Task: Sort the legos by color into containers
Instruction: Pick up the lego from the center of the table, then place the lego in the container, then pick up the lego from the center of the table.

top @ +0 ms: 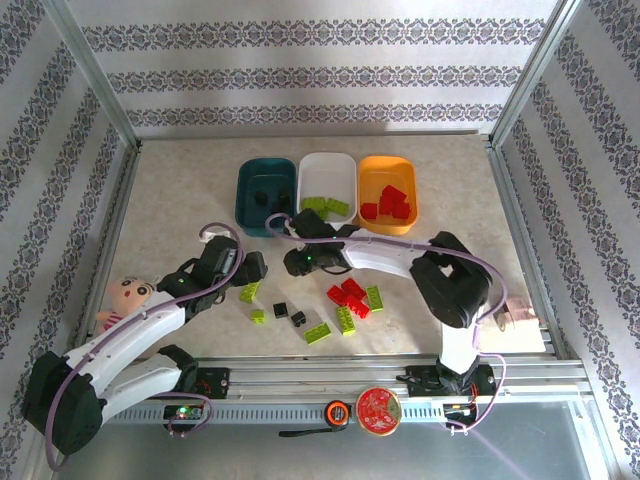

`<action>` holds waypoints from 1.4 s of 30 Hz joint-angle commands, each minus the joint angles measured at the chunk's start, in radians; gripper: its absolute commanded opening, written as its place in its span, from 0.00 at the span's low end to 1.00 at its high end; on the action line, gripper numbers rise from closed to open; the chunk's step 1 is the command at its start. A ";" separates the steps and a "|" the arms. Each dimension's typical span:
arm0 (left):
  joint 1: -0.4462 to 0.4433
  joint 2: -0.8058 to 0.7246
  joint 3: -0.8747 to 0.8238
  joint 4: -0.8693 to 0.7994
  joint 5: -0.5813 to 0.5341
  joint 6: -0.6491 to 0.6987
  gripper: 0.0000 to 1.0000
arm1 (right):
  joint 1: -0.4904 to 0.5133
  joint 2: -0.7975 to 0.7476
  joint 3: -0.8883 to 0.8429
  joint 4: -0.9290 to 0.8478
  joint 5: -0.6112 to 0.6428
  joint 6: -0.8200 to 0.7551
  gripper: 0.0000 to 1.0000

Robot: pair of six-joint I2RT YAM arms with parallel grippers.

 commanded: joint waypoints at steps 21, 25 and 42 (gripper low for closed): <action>0.022 0.035 0.014 0.024 0.185 0.021 0.99 | -0.295 0.162 0.433 -0.090 0.090 0.005 0.83; 0.021 0.068 0.023 -0.006 0.240 0.015 0.93 | -0.286 0.100 0.360 -0.071 0.085 0.005 0.84; 0.009 0.397 0.036 0.102 0.224 0.074 0.71 | -0.247 -0.104 0.036 0.016 0.078 0.056 0.86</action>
